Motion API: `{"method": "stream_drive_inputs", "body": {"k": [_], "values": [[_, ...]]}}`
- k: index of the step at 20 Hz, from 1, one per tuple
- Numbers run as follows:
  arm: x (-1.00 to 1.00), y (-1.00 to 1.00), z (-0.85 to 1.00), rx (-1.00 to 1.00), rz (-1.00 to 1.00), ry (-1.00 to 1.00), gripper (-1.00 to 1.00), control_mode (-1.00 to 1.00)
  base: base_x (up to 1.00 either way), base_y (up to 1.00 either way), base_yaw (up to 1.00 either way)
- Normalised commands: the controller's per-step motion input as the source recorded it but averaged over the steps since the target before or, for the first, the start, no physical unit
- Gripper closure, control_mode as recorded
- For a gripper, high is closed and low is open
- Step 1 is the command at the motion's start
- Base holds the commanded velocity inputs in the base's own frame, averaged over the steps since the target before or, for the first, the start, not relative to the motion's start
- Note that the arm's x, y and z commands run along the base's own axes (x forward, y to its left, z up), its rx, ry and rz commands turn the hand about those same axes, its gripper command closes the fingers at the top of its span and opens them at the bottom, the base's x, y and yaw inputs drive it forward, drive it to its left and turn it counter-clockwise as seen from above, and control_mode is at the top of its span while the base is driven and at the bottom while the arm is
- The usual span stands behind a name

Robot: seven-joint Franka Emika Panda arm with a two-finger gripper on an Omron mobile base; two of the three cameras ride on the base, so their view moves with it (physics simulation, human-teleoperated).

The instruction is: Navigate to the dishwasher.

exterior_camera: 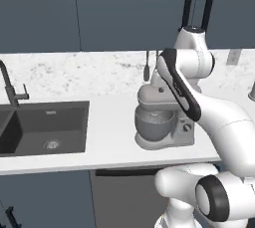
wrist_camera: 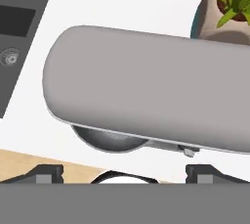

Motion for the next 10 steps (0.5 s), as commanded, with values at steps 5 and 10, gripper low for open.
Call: {"method": "stream_drive_inputs", "body": {"k": [5, 10], "values": [[0.0, 0.0, 0.0, 0.0, 0.0, 0.0, -1.0, 1.0, -0.04, 0.01, -0.06], [0.0, 0.0, 0.0, 0.0, 0.0, 0.0, -1.0, 1.0, -0.23, 0.23, -0.04]]}}
